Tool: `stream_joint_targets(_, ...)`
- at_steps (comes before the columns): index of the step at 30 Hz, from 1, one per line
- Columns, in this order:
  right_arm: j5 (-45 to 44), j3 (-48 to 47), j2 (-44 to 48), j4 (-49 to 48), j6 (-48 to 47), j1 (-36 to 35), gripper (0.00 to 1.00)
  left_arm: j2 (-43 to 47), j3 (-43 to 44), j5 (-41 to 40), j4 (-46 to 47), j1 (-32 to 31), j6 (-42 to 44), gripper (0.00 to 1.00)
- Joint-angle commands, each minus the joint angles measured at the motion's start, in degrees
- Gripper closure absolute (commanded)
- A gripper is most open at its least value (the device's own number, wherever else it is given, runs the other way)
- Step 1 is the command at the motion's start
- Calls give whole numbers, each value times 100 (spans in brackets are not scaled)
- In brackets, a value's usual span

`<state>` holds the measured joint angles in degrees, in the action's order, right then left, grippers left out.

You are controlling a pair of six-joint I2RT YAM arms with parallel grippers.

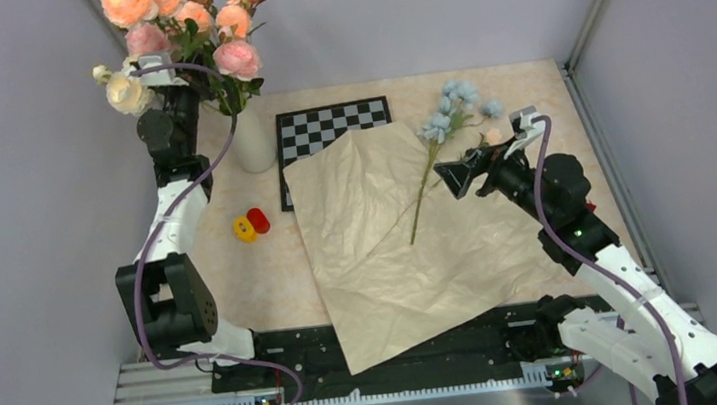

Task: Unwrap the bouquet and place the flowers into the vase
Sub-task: Insert the fake flower into the vase.

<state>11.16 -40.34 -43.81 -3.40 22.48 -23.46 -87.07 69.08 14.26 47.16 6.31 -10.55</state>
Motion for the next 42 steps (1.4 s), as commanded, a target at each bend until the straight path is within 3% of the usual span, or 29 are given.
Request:
stream_joint_targets(1,-43,35,106,-178,-37,52,6,-86,-69,7,349,-25,100,100)
stream_joint_targets(37,36,87,171,-236,9,48,6,-671,-669,-49,-198,-104,457,100)
stream_joint_targets(42,39,105,171,-240,10,52,6,-672,-676,-47,-244,-112,438,91)
